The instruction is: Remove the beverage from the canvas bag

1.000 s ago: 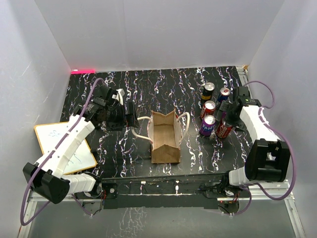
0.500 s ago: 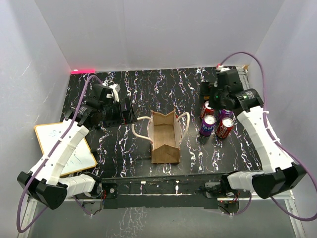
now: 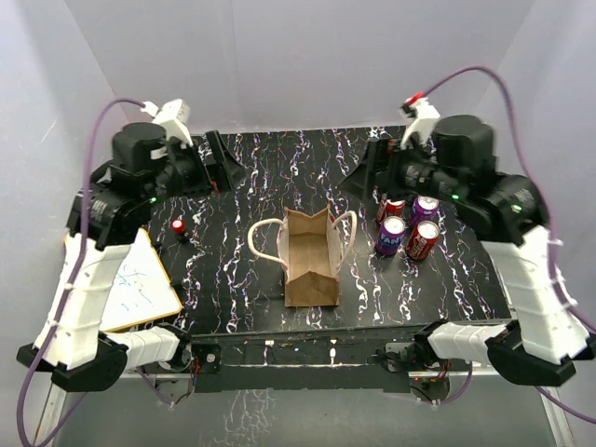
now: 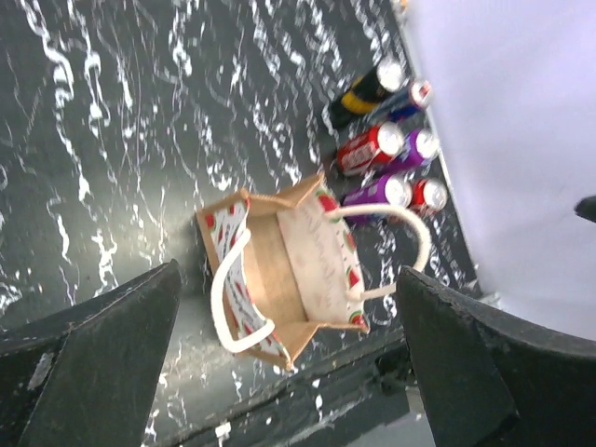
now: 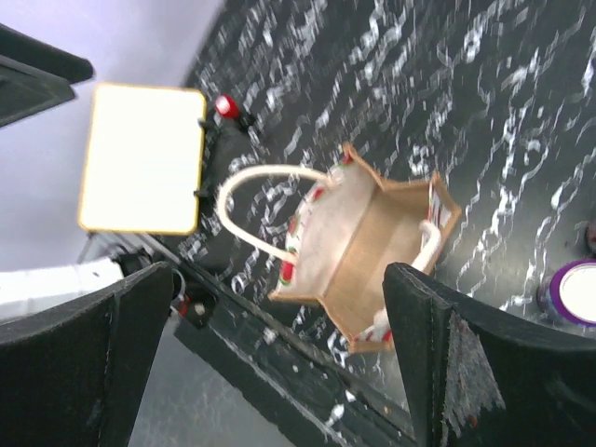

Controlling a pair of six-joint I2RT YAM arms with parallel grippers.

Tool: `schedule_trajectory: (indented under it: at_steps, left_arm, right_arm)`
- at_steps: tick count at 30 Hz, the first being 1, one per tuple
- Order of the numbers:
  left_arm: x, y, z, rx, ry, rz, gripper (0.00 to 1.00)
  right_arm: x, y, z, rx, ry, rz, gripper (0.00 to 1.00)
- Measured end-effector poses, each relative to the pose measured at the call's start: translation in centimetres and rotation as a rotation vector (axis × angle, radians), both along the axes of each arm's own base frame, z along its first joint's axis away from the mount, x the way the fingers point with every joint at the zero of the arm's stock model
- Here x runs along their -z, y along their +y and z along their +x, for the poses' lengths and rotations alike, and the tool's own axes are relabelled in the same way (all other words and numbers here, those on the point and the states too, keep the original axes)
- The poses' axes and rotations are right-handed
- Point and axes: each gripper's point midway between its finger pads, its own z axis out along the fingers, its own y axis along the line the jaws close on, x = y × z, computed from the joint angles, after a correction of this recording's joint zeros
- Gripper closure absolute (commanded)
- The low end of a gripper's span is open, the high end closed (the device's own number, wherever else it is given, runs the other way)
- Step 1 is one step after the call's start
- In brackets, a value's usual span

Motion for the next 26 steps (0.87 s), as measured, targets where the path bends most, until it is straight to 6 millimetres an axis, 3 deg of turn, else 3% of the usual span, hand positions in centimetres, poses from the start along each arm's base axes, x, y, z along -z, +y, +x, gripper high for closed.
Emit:
schedule_trajectory:
  at_steps: [3, 6, 11, 14, 18, 26]
  left_arm:
    - [-3.7, 1.0, -0.4, -0.034, -0.108, -0.027, 0.03]
    - [-5.4, 2.2, -1.4, -0.073, -0.169, -0.049, 0.03]
    - [-8.0, 5.0, -4.1, -0.156, -0.302, -0.109, 0.03]
    - [-8.9, 7.1, -5.7, -0.224, -0.372, -0.13, 0.03]
    - [-9.8, 9.1, -7.4, -0.286, -0.438, -0.156, 0.03]
    - [-8.6, 9.5, -6.5, -0.332, -0.41, -0.134, 0.03]
  right_arm:
    - [-5.3, -1.7, -1.8, 0.043, -0.129, 0.077, 0.01]
    - [-9.7, -4.5, -4.2, 0.124, -0.255, 0.159, 0.02]
    - [-12.6, -9.1, -8.6, 0.254, -0.357, 0.276, 0.02]
    - [-12.6, -10.8, -9.7, 0.323, -0.363, 0.32, 0.02]
    - [-11.3, -11.0, -8.9, 0.374, -0.313, 0.312, 0.01]
    - [-7.8, -10.5, -6.0, 0.457, -0.179, 0.229, 0.02]
